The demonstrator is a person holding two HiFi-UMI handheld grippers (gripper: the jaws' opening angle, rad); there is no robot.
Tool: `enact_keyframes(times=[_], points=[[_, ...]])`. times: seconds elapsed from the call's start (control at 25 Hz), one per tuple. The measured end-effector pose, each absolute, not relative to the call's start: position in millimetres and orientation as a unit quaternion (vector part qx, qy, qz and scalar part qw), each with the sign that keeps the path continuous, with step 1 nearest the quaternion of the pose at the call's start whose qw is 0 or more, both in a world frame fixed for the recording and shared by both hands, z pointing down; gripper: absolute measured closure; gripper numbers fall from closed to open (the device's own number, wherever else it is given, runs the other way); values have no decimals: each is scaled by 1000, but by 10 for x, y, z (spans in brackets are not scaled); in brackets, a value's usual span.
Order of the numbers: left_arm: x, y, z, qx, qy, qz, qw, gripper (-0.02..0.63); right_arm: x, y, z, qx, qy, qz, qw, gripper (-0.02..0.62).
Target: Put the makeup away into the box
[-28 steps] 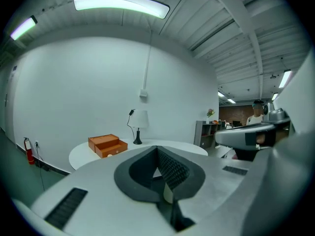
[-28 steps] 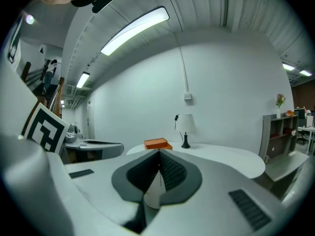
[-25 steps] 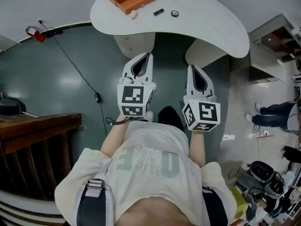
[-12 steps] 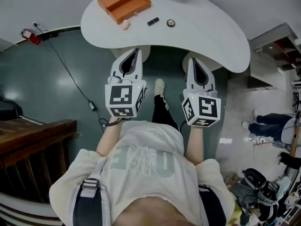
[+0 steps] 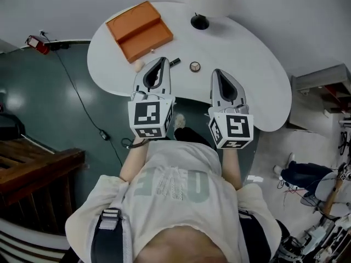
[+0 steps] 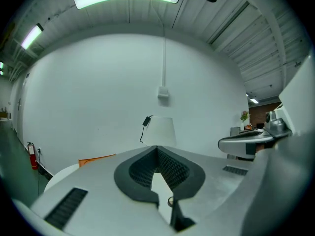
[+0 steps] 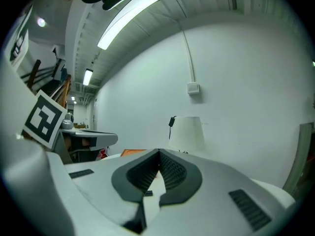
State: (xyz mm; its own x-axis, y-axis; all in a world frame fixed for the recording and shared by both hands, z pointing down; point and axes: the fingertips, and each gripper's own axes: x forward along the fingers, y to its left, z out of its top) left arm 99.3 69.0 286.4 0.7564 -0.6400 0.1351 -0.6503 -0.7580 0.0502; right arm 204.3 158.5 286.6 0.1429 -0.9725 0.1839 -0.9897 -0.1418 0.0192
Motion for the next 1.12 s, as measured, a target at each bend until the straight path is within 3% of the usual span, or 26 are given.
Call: enact_keyframes(times=[0.48,1.12], points=[[1678,27,2809,937,-339,67,41,598,2523,802,2854,734,-672,67,73,591],[1917,-348,2894,946,-310,82,42,598,2634,405,3044,724,-679,92,80,589]])
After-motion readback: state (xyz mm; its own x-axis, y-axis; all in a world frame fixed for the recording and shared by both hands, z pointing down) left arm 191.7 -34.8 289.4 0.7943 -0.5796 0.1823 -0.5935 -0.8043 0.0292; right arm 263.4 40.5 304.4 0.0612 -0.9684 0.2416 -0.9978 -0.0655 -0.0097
